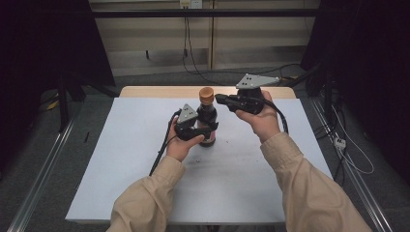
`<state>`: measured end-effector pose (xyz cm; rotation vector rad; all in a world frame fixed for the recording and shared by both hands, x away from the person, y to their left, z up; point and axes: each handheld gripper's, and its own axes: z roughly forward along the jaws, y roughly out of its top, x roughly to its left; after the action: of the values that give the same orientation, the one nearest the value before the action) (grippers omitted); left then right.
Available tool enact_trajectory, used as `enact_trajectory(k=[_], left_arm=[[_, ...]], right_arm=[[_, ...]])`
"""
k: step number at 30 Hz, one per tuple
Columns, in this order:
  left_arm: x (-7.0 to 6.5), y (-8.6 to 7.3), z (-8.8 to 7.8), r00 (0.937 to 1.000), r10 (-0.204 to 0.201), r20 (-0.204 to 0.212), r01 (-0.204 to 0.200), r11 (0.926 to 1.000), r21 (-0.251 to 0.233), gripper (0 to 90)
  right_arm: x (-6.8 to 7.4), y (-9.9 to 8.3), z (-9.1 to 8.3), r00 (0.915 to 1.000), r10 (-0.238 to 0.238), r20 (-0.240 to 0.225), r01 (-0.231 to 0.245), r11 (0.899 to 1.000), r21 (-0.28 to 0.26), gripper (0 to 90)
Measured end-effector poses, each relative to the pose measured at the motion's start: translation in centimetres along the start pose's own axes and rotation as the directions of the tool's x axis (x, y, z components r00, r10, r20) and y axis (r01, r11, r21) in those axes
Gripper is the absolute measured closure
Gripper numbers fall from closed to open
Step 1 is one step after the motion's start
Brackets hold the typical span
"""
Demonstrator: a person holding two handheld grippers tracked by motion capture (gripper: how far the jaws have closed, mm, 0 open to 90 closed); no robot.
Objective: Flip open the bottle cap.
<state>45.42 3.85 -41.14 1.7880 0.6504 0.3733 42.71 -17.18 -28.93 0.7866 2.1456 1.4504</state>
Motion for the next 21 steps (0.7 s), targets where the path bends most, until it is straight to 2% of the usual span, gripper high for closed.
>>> enact_trajectory(k=[9, 14, 21], left_arm=[[0.09, -0.09, -0.04, 1.0000, 0.003, 0.000, -0.003, 1.0000, 0.000, 29.5], [0.04, -0.14, -0.02, 0.9999, 0.009, -0.007, -0.009, 1.0000, 0.002, 29.6], [0.06, -0.21, 0.01, 1.0000, -0.002, -0.006, 0.002, 1.0000, 0.003, 29.5]], right_arm=[[0.12, 0.60, 0.31, 0.9998, -0.014, -0.015, 0.015, 1.000, 0.013, 90.0], [0.16, 0.88, 0.33, 0.9998, -0.011, -0.018, 0.011, 1.000, -0.001, 90.0], [0.19, 0.95, 0.36, 0.9998, -0.005, -0.021, 0.005, 1.000, -0.009, 90.0]])
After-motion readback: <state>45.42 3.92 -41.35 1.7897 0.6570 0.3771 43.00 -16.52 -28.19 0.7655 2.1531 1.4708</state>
